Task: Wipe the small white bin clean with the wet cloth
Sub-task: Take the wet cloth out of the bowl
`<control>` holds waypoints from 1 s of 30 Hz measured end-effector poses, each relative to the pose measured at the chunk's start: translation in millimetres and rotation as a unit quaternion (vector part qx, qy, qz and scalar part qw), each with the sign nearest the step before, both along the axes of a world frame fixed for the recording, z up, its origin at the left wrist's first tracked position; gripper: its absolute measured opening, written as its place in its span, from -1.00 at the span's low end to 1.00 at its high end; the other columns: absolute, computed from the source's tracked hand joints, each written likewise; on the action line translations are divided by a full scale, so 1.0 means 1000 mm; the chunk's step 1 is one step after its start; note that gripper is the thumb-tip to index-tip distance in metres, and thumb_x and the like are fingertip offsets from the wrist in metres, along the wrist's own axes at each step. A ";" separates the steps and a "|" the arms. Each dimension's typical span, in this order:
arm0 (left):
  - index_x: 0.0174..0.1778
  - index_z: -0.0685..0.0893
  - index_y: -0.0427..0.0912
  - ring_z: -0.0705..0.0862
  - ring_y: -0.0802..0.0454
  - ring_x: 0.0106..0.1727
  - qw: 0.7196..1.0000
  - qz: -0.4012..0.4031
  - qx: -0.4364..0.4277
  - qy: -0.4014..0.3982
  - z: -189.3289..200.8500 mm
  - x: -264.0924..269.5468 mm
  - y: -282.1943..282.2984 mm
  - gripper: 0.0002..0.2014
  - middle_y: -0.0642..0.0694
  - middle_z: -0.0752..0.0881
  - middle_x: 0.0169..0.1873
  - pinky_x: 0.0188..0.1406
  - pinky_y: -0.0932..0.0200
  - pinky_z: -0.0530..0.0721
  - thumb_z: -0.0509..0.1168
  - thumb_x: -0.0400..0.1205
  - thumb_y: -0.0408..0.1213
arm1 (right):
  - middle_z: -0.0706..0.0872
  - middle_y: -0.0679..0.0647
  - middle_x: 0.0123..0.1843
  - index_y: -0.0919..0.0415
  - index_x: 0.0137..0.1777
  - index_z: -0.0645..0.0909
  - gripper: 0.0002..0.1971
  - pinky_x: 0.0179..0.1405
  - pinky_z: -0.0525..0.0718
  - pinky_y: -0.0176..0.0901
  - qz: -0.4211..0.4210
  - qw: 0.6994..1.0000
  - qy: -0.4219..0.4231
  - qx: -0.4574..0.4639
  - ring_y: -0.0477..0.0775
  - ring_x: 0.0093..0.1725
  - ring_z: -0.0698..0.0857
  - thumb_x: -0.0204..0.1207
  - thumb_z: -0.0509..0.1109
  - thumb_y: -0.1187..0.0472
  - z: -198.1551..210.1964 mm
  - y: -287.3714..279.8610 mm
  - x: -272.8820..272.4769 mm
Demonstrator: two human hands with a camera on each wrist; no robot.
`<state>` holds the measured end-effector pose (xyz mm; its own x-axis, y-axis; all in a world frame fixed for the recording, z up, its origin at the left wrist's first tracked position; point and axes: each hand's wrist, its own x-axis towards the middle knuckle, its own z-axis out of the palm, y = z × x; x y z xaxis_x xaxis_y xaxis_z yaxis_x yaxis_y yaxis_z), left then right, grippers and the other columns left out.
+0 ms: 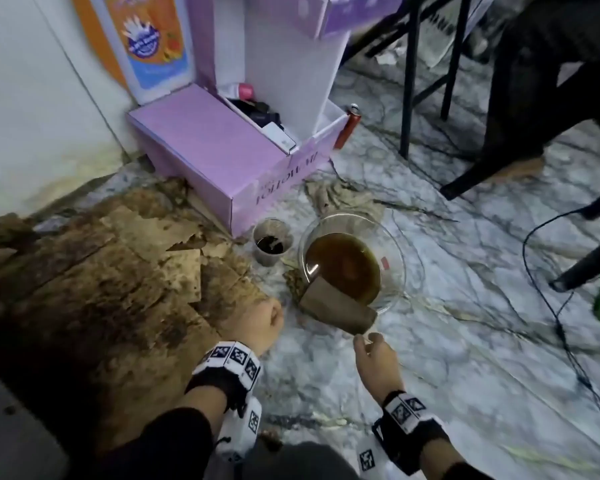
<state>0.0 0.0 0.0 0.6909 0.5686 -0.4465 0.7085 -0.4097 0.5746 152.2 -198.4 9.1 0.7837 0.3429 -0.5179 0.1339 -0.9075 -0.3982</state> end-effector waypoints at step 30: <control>0.15 0.66 -0.13 0.72 0.09 -0.09 0.972 0.092 -0.016 -0.217 0.040 0.023 0.007 -0.82 0.10 0.76 -0.18 -0.06 0.12 0.64 0.32 0.78 -0.10 | 0.65 0.20 -0.44 0.14 -0.28 0.58 -0.61 -0.48 0.46 -0.21 0.057 0.939 -0.066 0.334 -0.03 -0.50 0.58 0.76 0.37 -0.04 0.047 0.026 0.014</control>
<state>23.0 7.5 39.7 0.7054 0.6914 -0.1560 0.4568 -0.2751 0.8460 166.5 -172.0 55.9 0.7647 0.6417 -0.0583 0.3032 -0.4381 -0.8463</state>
